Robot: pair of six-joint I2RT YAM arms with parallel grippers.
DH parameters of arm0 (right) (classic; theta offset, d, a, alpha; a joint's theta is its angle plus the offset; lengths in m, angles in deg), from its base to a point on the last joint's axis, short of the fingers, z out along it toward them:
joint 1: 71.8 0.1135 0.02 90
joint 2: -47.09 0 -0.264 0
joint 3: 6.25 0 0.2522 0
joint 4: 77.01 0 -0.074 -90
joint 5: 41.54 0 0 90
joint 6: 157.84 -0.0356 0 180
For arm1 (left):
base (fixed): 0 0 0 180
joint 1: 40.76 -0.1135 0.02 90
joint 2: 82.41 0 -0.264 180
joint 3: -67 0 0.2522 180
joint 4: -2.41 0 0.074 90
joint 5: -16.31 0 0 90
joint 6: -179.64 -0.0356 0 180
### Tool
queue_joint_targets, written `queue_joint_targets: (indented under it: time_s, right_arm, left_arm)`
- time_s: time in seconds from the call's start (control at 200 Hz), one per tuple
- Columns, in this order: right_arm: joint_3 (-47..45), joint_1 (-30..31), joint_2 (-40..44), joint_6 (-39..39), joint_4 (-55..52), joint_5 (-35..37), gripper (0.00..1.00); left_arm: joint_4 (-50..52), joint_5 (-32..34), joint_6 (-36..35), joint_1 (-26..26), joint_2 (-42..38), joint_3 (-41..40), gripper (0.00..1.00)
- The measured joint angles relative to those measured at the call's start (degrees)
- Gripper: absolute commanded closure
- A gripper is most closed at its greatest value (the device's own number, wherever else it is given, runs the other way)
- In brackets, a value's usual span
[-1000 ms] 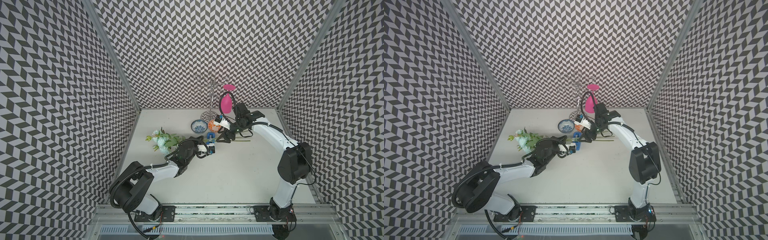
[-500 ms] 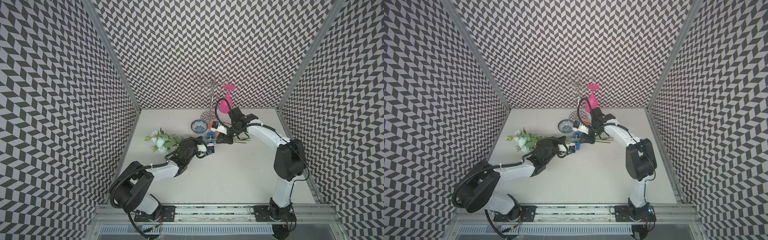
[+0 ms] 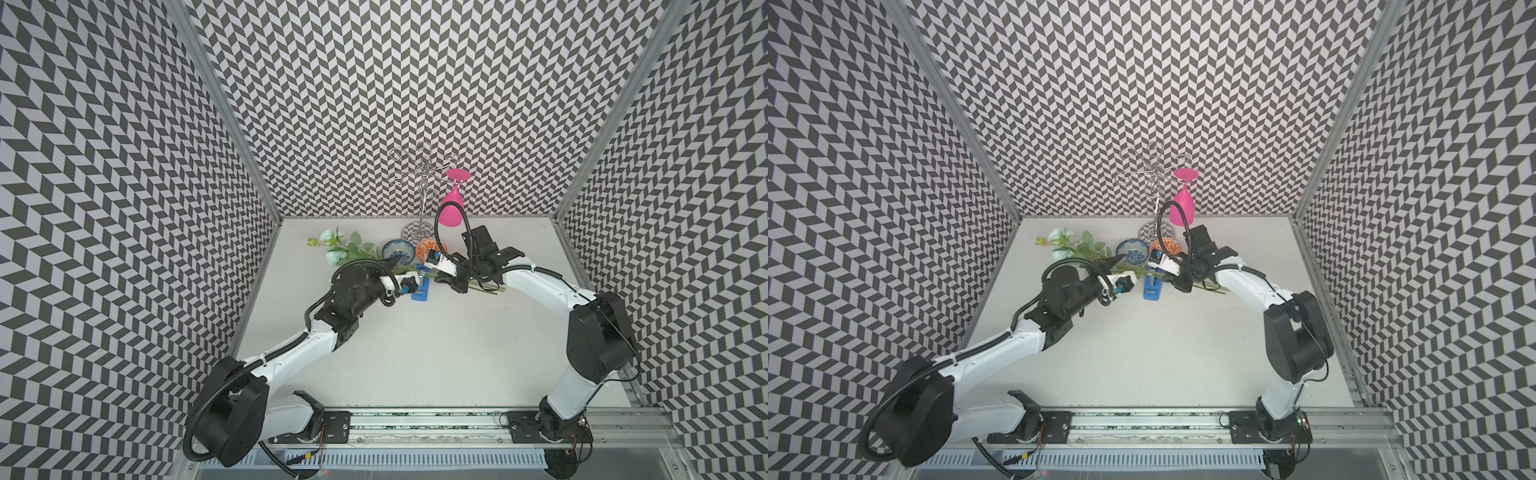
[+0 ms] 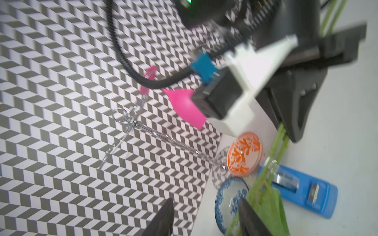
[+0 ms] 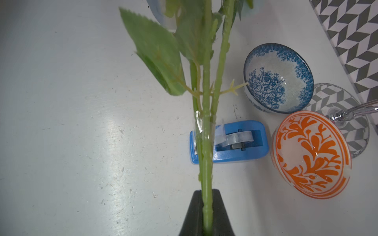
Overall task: Wrap bouquets with tape
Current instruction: Wrap the tape around the bouquet.
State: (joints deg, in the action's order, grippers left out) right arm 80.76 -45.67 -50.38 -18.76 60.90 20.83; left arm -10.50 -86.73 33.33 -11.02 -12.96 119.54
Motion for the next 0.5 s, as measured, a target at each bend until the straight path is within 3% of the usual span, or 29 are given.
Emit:
queue_joint_targets:
  time_s: [0.23,0.496]
  right_arm:
    - [-18.34,2.71,11.69,5.03,20.74,4.76,1.0]
    - [-32.13,7.61,17.0,12.59,44.11,14.62,1.0]
  left_arm:
    - [5.01,-10.75,8.46,-4.0,-2.97,6.36,0.28]
    - [21.77,-18.62,9.11,-4.66,6.73,20.61,0.35]
